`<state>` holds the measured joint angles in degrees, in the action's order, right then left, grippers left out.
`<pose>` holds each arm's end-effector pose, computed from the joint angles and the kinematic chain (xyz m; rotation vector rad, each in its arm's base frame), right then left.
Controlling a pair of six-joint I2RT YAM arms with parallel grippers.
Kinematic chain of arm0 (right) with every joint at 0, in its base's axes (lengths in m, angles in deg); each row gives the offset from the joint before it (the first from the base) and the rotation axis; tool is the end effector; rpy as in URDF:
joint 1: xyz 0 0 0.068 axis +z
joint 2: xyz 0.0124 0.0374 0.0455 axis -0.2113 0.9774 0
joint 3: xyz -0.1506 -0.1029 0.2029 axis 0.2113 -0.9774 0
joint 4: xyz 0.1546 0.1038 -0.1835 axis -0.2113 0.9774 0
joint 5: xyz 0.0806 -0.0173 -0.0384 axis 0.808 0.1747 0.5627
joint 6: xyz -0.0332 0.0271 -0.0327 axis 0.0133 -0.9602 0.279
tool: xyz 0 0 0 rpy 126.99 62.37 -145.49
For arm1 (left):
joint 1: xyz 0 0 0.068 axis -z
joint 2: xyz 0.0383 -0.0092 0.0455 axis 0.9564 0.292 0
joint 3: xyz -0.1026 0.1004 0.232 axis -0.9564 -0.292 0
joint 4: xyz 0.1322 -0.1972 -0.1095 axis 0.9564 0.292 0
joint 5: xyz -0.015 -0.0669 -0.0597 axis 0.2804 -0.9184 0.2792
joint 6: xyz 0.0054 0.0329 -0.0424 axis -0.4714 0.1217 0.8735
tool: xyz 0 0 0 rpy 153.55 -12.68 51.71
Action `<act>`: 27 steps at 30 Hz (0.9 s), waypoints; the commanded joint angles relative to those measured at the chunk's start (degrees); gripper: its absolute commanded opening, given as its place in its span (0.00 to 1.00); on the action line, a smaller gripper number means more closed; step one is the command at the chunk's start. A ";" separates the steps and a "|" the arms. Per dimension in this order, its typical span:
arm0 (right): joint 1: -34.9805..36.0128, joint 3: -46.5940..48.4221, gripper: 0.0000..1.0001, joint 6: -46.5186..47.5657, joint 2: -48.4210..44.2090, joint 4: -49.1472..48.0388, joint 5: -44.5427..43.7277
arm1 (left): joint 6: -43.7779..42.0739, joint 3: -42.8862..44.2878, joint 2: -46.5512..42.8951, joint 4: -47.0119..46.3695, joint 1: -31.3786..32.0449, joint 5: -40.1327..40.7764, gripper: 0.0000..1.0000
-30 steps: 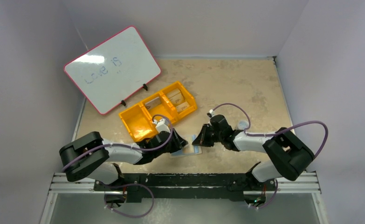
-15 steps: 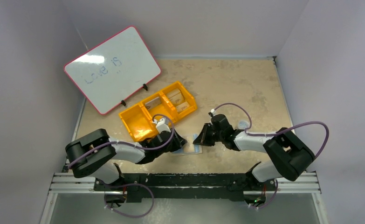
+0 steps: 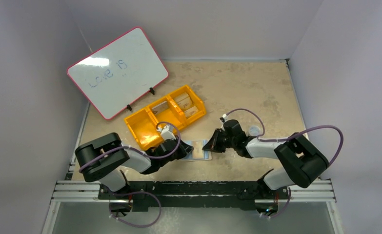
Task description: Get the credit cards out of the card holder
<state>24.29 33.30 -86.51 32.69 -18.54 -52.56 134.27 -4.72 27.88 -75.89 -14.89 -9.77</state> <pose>0.1938 0.1568 0.1295 0.2063 2.4520 1.1507 0.1360 -0.2015 0.1078 -0.4515 2.2386 -1.0593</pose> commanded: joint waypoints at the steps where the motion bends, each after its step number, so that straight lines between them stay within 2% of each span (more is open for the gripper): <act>1: 0.34 -1.64 0.00 0.84 2.77 3.00 -1.00 | 0.36 -0.71 2.35 -4.15 1.11 -6.69 0.00; 3: 0.06 -1.73 0.01 0.61 2.21 4.17 -2.25 | 1.10 -1.73 1.58 -4.00 1.07 -5.51 0.00; 6: -0.10 -1.34 0.10 0.96 1.33 5.70 -3.80 | 1.26 -2.57 -0.20 -2.38 1.10 -3.91 0.00; 8: -0.08 -1.21 0.11 1.54 1.05 5.12 -3.28 | 0.19 -1.76 -0.74 -0.29 1.09 -3.76 0.00; 11: -0.10 -1.18 0.00 2.19 0.70 2.95 -1.21 | -0.87 -0.43 -0.57 1.48 1.11 -3.95 0.00; 18: -0.17 -0.47 0.00 2.29 -2.85 10.21 -8.68 | -0.36 -1.41 -2.23 3.43 1.11 -2.32 0.00; 27: -0.14 -0.45 0.00 3.05 -5.10 11.25 -8.65 | -1.94 -0.96 -3.90 6.00 1.04 -1.58 0.00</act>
<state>24.49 33.30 -85.44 27.99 -12.14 -56.45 134.16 -6.10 24.85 -73.20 -14.00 -11.22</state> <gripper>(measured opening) 0.004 0.007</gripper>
